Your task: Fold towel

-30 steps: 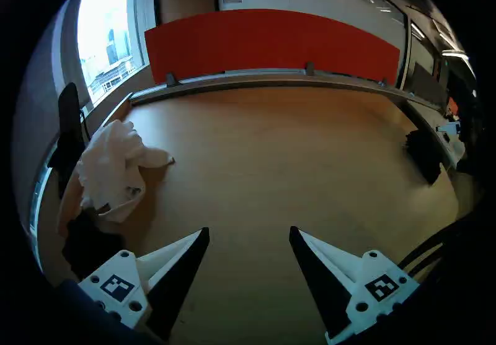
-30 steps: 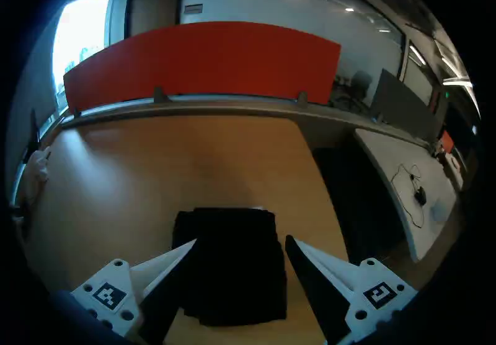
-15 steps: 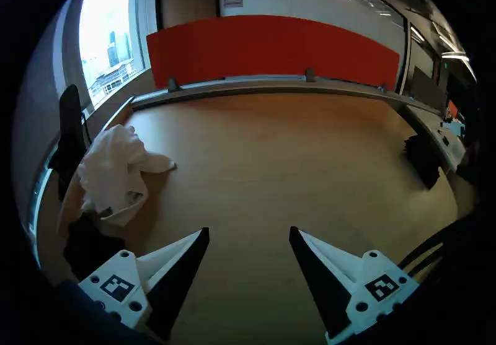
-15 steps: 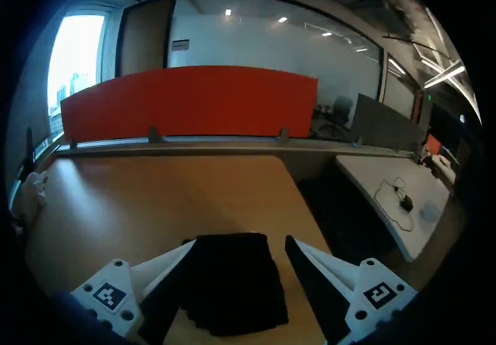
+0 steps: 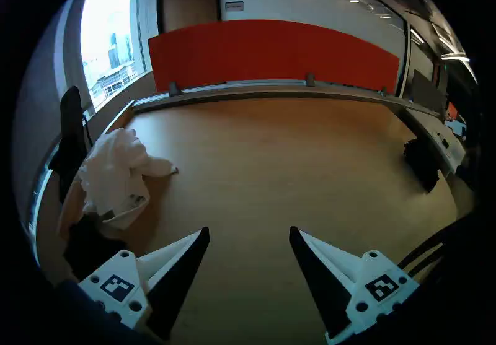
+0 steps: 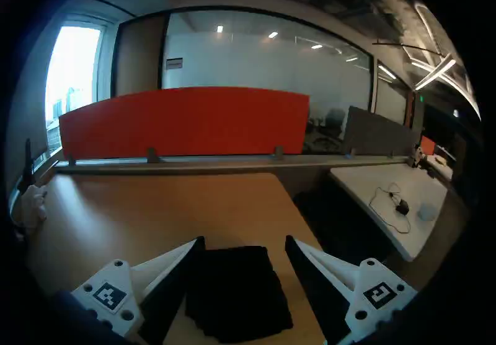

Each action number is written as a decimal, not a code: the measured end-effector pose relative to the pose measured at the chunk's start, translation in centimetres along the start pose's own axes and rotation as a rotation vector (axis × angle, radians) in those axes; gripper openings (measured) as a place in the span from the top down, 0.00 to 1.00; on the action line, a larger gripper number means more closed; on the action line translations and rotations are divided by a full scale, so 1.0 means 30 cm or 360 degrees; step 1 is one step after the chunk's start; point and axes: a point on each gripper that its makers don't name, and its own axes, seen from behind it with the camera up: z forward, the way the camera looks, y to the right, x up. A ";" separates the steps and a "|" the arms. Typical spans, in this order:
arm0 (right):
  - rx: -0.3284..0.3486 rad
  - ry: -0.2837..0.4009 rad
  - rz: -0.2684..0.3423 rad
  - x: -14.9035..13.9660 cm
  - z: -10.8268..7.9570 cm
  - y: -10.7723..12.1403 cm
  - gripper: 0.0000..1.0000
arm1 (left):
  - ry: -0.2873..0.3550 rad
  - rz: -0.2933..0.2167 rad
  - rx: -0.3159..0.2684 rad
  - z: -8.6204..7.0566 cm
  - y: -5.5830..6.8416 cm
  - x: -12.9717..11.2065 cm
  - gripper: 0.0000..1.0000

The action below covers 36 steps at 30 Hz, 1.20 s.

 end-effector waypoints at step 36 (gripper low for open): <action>-0.0001 0.0372 0.0004 0.199 -0.186 -0.137 0.00 | 0.0648 -0.0036 0.0123 -0.106 -0.171 0.447 0.04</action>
